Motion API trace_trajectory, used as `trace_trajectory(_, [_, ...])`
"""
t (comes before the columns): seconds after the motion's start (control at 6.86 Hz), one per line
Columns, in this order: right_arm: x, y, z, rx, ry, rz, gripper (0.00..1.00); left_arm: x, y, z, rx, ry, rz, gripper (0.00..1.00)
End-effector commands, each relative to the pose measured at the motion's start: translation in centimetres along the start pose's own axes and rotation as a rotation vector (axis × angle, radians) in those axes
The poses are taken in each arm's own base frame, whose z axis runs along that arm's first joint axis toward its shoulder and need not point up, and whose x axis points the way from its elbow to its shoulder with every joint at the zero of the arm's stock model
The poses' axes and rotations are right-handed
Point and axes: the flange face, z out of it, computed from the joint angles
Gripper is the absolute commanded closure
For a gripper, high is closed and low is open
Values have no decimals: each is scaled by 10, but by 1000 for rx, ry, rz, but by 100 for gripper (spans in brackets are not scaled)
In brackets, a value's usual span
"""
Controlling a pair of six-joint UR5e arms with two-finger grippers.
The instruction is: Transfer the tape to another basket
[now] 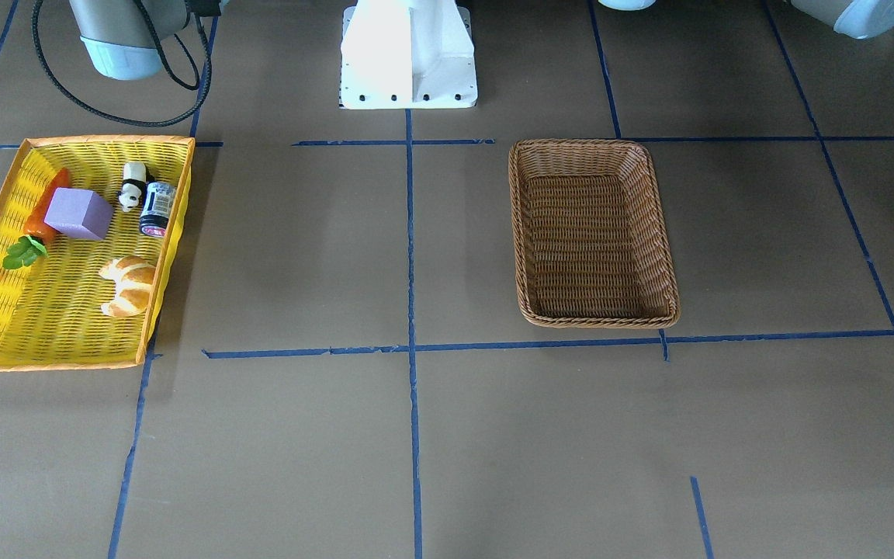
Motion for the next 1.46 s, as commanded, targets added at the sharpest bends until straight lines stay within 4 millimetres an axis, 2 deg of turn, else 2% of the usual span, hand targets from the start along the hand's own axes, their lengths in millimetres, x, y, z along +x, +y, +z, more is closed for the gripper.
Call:
trace_trajectory(0.0, [2,4,4,1,-6,9,98,-6,10,4,-12,1,-25,0])
trace_trajectory(0.44, [2,5,5,4,-4,12,98,-10,12,6,-6,4,-35,0])
trace_trajectory(0.73, [1,5,7,5,-9,10,98,-17,24,15,19,30,-73,0])
trace_trajectory(1.31, [2,7,8,-1,-9,15,98,-16,25,16,19,32,-74,0])
